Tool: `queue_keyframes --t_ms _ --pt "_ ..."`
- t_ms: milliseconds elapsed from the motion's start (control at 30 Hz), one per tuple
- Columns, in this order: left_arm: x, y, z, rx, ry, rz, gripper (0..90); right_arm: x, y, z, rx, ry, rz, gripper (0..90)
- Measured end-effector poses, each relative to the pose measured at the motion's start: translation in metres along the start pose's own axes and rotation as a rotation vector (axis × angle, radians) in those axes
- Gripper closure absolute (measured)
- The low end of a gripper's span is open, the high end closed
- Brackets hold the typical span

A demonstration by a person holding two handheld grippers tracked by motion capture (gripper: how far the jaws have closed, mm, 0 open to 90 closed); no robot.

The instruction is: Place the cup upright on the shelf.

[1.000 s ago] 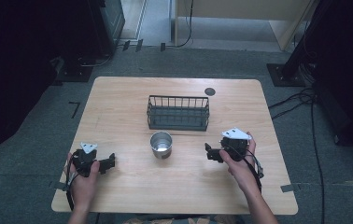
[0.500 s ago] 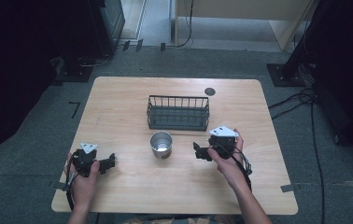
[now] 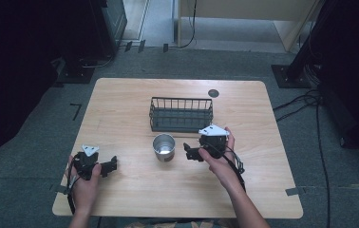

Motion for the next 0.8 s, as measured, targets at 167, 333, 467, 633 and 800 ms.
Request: queue_keyframes --t_ms 167,333,467,633,800 --pt "0.0 0.0 0.0 0.0 0.0 0.0 0.0 0.011 -0.005 0.005 -0.002 0.007 0.028 0.0" --pt "0.0 0.0 0.0 0.0 0.0 0.0 0.0 0.02 -0.008 0.007 0.005 0.021 0.051 0.0" --pt "0.0 0.0 0.0 0.0 0.0 0.0 0.0 0.027 -0.011 0.009 0.006 0.031 0.067 0.0" --pt "0.0 0.0 0.0 0.0 0.0 0.0 0.0 0.034 -0.014 0.011 0.009 0.04 0.086 0.0" --pt "0.0 0.0 0.0 0.0 0.001 0.0 0.0 0.043 -0.019 0.014 0.01 0.042 0.106 0.0"
Point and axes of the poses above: each handheld gripper's, and its own axes: y roughly backward along the jaws, z roughly out of its top, x roughly to its left, the point moved 4 cm from there along -y, roughly forward along the jaws, and after that the axes turned 6 degrees about z, right-handed, at the moved point
